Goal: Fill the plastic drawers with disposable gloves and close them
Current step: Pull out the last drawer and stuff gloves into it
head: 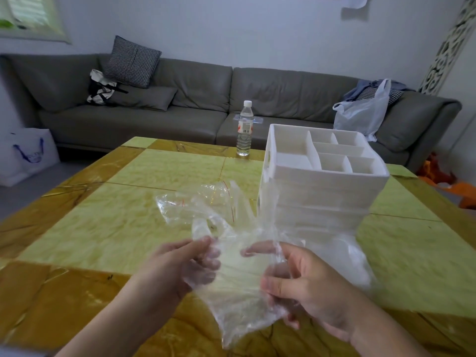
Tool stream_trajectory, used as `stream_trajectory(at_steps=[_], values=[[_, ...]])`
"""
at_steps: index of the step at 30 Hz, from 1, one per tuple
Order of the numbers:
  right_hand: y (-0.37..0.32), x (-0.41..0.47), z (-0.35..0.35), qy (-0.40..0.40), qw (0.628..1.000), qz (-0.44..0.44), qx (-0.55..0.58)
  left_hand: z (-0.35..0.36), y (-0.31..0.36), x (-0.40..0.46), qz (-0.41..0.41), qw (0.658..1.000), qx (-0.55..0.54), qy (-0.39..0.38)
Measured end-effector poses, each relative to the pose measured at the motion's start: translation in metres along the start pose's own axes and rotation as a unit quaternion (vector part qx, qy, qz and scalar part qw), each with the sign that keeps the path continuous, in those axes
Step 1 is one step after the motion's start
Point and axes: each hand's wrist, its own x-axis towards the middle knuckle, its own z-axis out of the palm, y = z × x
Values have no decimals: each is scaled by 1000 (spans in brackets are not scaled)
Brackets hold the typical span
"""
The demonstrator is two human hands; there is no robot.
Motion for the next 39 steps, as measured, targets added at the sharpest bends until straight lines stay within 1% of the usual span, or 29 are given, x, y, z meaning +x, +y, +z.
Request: stream_trajectory(at_steps=[3, 4, 5, 6, 8, 10, 11, 13, 15, 17, 19, 21, 24, 26, 28, 30, 31, 32, 33, 34, 35, 36, 37, 38, 39], values=[[-3, -2, -8, 13, 1000, -4, -1, -7, 2, 7, 121, 983, 82, 110], [-4, -3, -11, 19, 1000, -2, 5, -10, 5, 8, 143, 976, 89, 137], [-4, -4, -13, 21, 1000, 1, 10, -12, 8, 7, 145, 976, 76, 145], [-4, -5, -15, 20, 1000, 6, 13, -13, 11, 5, 129, 981, 52, 136], [-3, -6, -19, 6, 1000, 16, 11, -10, 17, 0, 42, 996, 3, 76], [-4, -8, -22, -16, 1000, 23, 3, -2, 21, -7, -58, 998, 7, -12], [-4, -9, -23, -29, 999, 27, -5, 1, 20, -11, -84, 995, 15, -44], [-5, -11, -27, -53, 997, 39, -34, 7, 14, -9, -71, 994, 50, -60], [-4, -13, -33, -54, 996, 52, -58, 8, 6, -2, -22, 995, 93, -36], [-2, -16, -41, -11, 997, 54, -54, 11, 1, 4, 22, 994, 110, 7], [0, -18, -48, 61, 996, 48, -48, 19, -1, 4, 63, 994, 82, 41], [2, -17, -55, 149, 988, 44, -17, 30, -2, 2, 98, 992, 41, 63], [7, -15, -61, 258, 961, 2, 94, 47, -9, 0, 129, 989, -12, 71], [7, -15, -64, 299, 943, -33, 140, 60, -15, -3, 131, 989, -23, 58], [6, -14, -72, 335, 933, -56, 119, 69, -20, -5, 128, 991, -14, 39], [8, -12, -87, 391, 917, -66, 27, 74, -25, -2, 160, 985, 46, 38], [11, -10, -96, 414, 908, -61, -25, 73, -27, -1, 195, 974, 101, 51], [14, -8, -105, 425, 902, -48, -67, 73, -28, -1, 243, 951, 173, 76], [17, -5, -112, 427, 899, -37, -91, 73, -27, -2, 304, 914, 250, 93], [20, -5, -119, 425, 898, -27, -111, 79, -24, -4, 370, 867, 321, 96], [23, -3, -123, 421, 897, -22, -134, 87, -20, -5, 429, 817, 377, 82], [25, -4, -127, 416, 894, -17, -163, 100, -19, -3, 468, 773, 425, 52], [27, -4, -129, 409, 892, -15, -190, 114, -19, -1, 483, 741, 467, 10], [28, -3, -129, 403, 889, -12, -216, 129, -20, 4, 466, 722, 510, -35], [30, -2, -129, 400, 884, -7, -243, 145, -25, 11, 423, 709, 559, -72]])
